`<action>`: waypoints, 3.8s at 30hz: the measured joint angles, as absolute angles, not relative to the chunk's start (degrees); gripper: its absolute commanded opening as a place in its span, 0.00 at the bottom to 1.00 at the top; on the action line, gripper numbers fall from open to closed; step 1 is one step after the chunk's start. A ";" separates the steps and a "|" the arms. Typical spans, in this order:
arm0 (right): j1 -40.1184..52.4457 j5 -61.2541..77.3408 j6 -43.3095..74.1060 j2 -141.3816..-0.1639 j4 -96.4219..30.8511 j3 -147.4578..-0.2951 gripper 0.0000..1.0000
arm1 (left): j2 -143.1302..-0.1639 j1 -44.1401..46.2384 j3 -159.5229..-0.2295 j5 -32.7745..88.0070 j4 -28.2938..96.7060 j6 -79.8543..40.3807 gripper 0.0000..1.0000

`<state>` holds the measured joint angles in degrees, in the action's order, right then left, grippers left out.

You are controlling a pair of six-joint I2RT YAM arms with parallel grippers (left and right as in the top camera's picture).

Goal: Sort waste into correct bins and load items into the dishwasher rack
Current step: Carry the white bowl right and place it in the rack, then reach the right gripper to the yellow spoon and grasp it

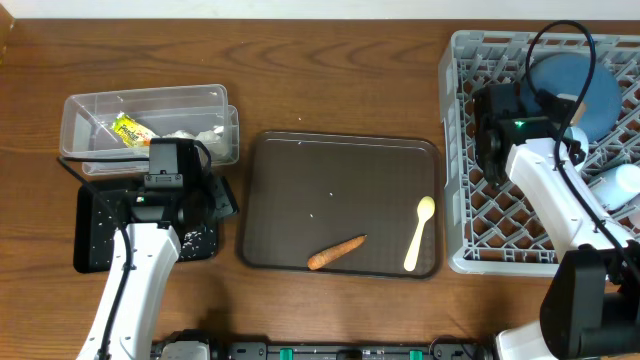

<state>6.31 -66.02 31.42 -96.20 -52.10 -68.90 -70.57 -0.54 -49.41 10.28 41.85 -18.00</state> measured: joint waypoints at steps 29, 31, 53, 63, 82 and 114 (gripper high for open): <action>8.43 -72.69 28.49 -96.20 -47.79 -65.80 0.01 | -70.57 -0.54 -49.41 10.28 42.02 -18.00 0.57; 8.69 -72.14 28.18 -96.20 -46.59 -64.36 0.01 | -70.57 -0.56 -49.41 10.26 42.11 -18.02 0.57; 18.44 -67.18 27.44 -95.94 -44.49 -59.48 0.42 | -70.57 -0.54 -49.41 10.26 42.26 -18.00 0.57; 21.93 -57.78 26.83 -95.31 -47.90 -59.22 0.83 | -70.57 -0.56 -49.41 10.26 42.39 -18.00 0.57; 23.16 -9.37 17.78 -77.67 -43.18 -61.91 0.82 | -70.57 -0.56 -49.41 10.26 42.41 -18.00 0.57; 29.17 -11.38 37.98 -104.51 -49.60 -62.04 0.92 | -70.57 -0.56 -49.41 10.26 42.39 -18.00 0.57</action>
